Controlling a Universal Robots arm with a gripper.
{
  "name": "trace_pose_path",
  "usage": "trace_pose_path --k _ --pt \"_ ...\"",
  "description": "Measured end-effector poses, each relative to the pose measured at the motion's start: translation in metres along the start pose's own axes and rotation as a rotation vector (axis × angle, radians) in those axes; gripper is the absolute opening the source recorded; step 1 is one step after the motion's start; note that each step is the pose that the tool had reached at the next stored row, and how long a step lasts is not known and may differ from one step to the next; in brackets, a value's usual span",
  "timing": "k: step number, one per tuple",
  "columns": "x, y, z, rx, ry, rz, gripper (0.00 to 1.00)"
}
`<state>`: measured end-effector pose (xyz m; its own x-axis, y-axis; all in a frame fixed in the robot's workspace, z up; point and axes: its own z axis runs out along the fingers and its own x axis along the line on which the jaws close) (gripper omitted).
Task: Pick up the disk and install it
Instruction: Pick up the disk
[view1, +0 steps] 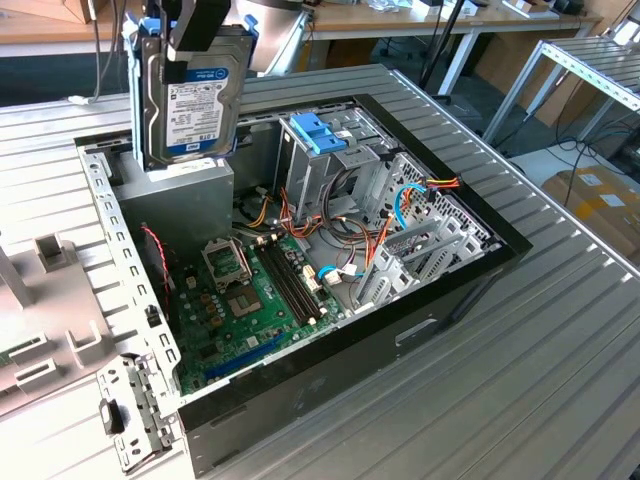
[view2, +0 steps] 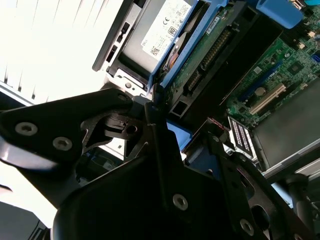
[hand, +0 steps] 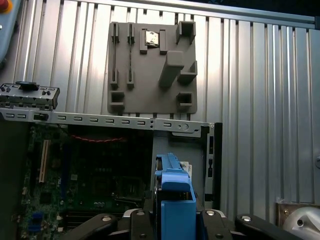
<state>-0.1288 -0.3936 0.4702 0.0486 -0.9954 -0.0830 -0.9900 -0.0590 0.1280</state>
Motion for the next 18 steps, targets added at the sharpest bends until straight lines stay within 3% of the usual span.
trace_pose_path --k 18 --pt "0.0012 -0.0099 -0.0003 0.0000 0.0001 0.000 0.37"
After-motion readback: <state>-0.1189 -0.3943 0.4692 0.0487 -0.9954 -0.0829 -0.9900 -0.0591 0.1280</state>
